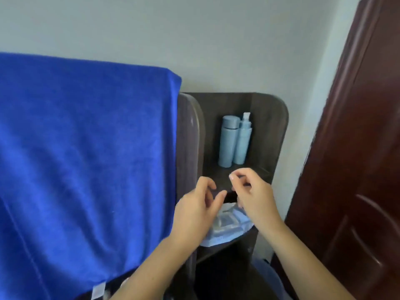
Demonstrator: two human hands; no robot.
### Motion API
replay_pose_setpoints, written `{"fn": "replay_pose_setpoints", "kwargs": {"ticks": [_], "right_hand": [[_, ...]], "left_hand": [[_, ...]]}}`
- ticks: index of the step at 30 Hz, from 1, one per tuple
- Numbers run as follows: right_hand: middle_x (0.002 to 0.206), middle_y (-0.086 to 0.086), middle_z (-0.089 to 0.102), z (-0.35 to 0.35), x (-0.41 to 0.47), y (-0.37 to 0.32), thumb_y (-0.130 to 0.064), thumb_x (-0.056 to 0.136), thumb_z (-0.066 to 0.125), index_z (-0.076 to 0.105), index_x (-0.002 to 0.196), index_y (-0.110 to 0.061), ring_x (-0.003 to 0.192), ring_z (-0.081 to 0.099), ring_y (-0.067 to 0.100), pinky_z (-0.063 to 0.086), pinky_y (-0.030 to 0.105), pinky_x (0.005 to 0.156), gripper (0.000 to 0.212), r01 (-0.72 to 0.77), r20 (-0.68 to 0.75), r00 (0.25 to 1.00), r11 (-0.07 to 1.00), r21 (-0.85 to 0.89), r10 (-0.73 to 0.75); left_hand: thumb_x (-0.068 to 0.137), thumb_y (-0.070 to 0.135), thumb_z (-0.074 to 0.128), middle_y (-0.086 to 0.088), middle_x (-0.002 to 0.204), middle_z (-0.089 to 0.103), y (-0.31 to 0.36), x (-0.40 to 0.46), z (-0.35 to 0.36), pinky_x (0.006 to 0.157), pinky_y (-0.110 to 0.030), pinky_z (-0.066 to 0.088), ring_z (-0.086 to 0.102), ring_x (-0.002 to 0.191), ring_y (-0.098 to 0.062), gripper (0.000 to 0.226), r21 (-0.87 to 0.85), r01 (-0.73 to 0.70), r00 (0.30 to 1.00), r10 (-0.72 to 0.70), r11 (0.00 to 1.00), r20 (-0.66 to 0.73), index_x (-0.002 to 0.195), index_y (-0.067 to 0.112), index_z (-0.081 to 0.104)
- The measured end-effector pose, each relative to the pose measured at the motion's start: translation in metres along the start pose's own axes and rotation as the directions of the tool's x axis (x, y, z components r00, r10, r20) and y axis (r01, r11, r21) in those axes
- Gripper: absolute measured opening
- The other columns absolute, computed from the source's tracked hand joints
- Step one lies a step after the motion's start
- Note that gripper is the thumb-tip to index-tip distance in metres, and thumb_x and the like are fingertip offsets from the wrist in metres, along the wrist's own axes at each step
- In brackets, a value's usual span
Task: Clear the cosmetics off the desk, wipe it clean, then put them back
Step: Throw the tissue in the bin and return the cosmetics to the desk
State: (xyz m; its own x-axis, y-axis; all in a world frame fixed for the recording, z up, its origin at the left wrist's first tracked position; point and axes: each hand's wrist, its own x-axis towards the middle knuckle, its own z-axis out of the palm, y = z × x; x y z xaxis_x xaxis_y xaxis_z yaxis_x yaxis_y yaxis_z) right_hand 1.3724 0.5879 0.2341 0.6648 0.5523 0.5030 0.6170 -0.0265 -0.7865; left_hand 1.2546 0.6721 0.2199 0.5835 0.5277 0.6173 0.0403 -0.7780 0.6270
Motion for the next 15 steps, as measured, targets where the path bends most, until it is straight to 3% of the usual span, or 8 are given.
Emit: {"fn": "replay_pose_setpoints", "kwargs": {"ticks": [2, 4, 7, 9, 12, 15], "right_hand": [[0.073, 0.002, 0.063, -0.031, 0.028, 0.023, -0.026, 0.089, 0.057, 0.060, 0.088, -0.023, 0.057, 0.057, 0.007, 0.046, 0.018, 0.051, 0.005, 0.014, -0.036, 0.999, 1.000, -0.020, -0.014], [0.085, -0.002, 0.065, -0.049, 0.061, 0.049, -0.027, 0.089, 0.058, 0.059, 0.095, -0.025, 0.072, 0.061, 0.008, 0.053, 0.027, 0.062, 0.006, 0.021, -0.065, 0.998, 0.998, -0.056, -0.024], [0.118, 0.005, 0.060, -0.051, 0.112, 0.080, -0.024, 0.089, 0.058, 0.052, 0.120, -0.015, 0.097, 0.057, 0.010, 0.047, 0.022, 0.083, 0.032, 0.007, -0.036, 0.999, 0.996, -0.087, -0.010], [0.138, 0.008, 0.046, -0.040, 0.138, 0.092, -0.026, 0.090, 0.057, 0.039, 0.135, -0.012, 0.119, 0.049, 0.015, 0.042, 0.031, 0.100, 0.051, -0.019, 0.012, 1.000, 0.997, -0.081, 0.020], [0.148, 0.009, 0.034, -0.019, 0.162, 0.103, -0.027, 0.089, 0.058, 0.021, 0.144, -0.010, 0.134, 0.036, 0.021, 0.032, 0.033, 0.110, 0.068, -0.043, 0.046, 0.998, 0.997, -0.060, 0.045], [0.144, 0.011, 0.039, -0.004, 0.173, 0.109, -0.023, 0.089, 0.059, 0.022, 0.144, -0.011, 0.129, 0.041, 0.022, 0.035, 0.029, 0.102, 0.067, -0.061, 0.057, 0.997, 0.998, 0.012, 0.060]], "left_hand": [[0.088, 0.030, 0.056, 0.004, 0.064, 0.053, 0.019, 0.030, 0.038, 0.059, -0.031, 0.046, 0.049, 0.057, -0.011, 0.013, -0.090, -0.013, 1.000, 0.014, 0.996, 0.013, 0.092, 0.028, 0.044], [0.090, 0.022, 0.054, 0.004, 0.082, 0.055, 0.027, 0.062, 0.073, 0.070, -0.028, 0.049, 0.053, 0.072, -0.007, 0.020, -0.151, 0.016, 0.999, -0.021, 0.988, -0.027, 0.108, 0.024, 0.047], [0.090, 0.016, 0.054, -0.003, 0.119, 0.047, 0.013, 0.109, 0.113, 0.092, -0.026, 0.041, 0.048, 0.110, -0.013, 0.044, -0.137, 0.128, 0.975, -0.150, 0.982, -0.166, 0.131, 0.014, 0.037], [0.089, 0.019, 0.056, -0.008, 0.135, 0.037, -0.002, 0.133, 0.128, 0.102, -0.034, 0.037, 0.038, 0.125, -0.021, 0.055, -0.139, 0.269, 0.930, -0.295, 0.953, -0.220, 0.137, 0.014, 0.030], [0.087, 0.024, 0.058, -0.006, 0.142, 0.031, -0.017, 0.154, 0.140, 0.101, -0.035, 0.034, 0.032, 0.130, -0.021, 0.062, -0.155, 0.400, 0.874, -0.427, 0.903, -0.230, 0.140, 0.018, 0.025], [0.085, 0.022, 0.062, -0.003, 0.135, 0.035, -0.023, 0.162, 0.149, 0.092, -0.027, 0.033, 0.038, 0.123, -0.018, 0.062, -0.178, 0.386, 0.871, -0.421, 0.905, -0.252, 0.137, 0.020, 0.028]]}}
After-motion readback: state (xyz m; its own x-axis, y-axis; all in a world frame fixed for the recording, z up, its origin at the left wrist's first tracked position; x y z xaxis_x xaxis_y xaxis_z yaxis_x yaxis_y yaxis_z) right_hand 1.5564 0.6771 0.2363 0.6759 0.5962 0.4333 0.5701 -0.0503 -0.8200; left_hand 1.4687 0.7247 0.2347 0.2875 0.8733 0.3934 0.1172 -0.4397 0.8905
